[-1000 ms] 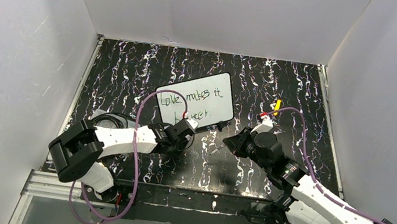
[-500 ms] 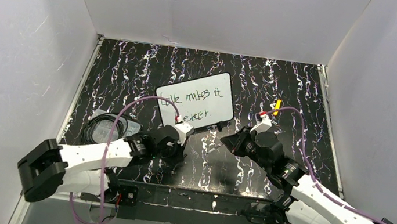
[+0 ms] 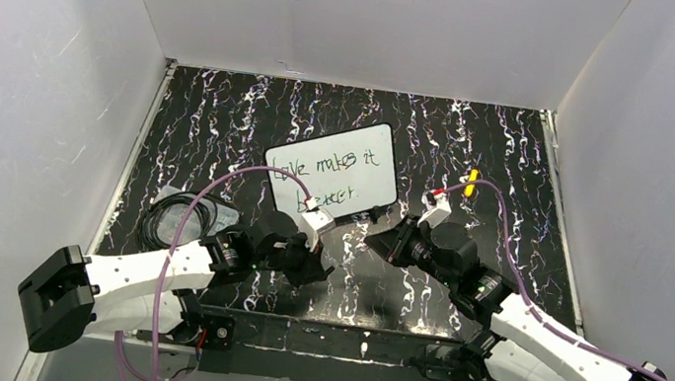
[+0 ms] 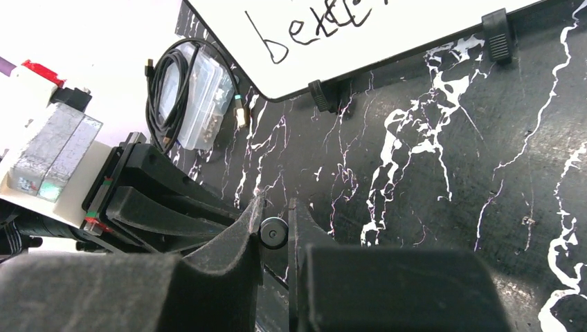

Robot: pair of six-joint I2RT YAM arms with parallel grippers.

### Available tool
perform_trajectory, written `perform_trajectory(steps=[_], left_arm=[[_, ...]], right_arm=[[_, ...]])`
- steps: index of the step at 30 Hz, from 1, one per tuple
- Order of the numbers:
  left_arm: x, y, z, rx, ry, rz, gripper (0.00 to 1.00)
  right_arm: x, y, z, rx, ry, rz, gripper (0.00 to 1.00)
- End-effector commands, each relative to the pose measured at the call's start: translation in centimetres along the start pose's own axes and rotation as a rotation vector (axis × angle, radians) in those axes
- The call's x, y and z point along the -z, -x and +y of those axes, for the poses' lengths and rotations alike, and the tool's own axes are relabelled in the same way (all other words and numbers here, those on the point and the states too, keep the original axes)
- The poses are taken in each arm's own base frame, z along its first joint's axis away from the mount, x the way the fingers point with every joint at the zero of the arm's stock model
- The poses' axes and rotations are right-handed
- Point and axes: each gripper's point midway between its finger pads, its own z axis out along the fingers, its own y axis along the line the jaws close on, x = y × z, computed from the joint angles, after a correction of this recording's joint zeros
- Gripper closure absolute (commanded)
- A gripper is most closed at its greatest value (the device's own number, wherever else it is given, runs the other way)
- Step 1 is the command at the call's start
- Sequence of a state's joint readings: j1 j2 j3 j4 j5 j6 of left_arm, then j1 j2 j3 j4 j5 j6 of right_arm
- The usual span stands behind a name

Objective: Write a sentence on the whiteboard
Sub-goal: Insert the whiteboard marker without the cap into the pen cap.

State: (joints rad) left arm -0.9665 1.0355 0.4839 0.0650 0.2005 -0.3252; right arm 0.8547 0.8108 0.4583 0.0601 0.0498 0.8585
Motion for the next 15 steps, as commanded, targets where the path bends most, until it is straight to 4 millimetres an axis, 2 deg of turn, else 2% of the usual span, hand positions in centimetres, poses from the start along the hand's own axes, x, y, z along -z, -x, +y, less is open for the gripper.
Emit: perform_trajectory(steps=[1, 9, 15], left_arm=[[0.32, 0.49, -1.16, -0.037, -0.057, -0.02, 1.0], [0.48, -0.04, -1.29, -0.047, -0.07, -0.013, 1.0], [0.48, 0.35, -1.41, -0.048, -0.071, -0.02, 1.0]], right_arm=[[-0.21, 0.45, 1.36, -0.009, 0.063, -0.014, 0.99], [0.29, 1.03, 1.23, -0.015, 0.061, -0.053, 0.99], [0.38, 0.79, 1.14, -0.012, 0.061, -0.044, 0.99]])
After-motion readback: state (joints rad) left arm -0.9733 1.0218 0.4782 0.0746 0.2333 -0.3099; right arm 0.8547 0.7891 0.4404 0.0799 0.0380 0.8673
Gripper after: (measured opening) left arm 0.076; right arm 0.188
